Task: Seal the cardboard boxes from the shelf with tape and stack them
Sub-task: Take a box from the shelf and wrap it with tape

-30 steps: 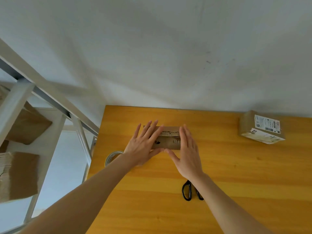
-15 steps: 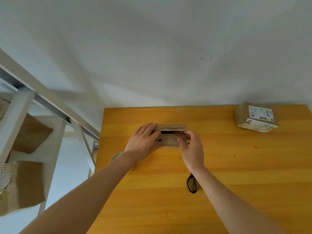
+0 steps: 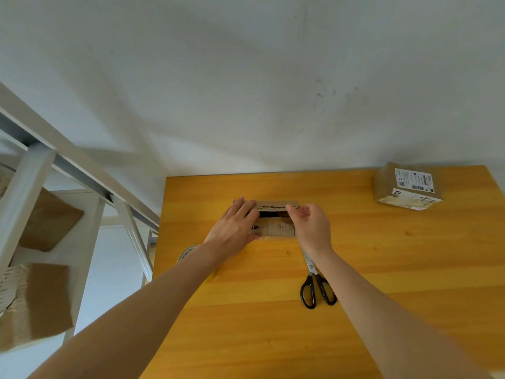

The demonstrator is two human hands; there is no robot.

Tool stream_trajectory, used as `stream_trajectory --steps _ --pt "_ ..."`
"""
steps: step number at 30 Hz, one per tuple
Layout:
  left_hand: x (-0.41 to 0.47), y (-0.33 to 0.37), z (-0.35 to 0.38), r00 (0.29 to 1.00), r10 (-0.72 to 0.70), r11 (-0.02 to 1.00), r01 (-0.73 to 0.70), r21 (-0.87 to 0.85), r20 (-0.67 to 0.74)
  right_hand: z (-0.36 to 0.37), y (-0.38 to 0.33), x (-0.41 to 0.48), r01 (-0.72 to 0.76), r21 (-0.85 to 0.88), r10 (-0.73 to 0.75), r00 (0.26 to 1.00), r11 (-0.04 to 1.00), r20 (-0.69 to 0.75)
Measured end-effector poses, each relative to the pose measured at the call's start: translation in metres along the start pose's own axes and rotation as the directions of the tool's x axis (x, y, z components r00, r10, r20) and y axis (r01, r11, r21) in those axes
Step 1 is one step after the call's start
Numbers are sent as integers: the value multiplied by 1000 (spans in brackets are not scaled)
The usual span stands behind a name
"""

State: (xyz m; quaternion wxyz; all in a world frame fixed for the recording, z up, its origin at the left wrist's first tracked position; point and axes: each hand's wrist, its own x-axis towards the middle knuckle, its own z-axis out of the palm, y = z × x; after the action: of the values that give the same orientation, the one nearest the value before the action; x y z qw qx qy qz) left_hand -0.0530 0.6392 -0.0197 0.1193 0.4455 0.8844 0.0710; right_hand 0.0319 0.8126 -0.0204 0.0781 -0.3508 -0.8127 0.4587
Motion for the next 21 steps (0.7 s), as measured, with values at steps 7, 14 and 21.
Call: stream_trajectory --steps 7,14,21 --pt "-2 0 6 999 0 997 -4 76 50 3 -1 9 -176 12 176 984 984 24" --pt "-2 -5 9 1000 9 999 -10 45 26 13 -3 13 -178 -30 177 983 984 -40" --pt "-2 -17 22 998 -23 993 16 118 54 22 8 -4 531 -527 -380 846 664 375"
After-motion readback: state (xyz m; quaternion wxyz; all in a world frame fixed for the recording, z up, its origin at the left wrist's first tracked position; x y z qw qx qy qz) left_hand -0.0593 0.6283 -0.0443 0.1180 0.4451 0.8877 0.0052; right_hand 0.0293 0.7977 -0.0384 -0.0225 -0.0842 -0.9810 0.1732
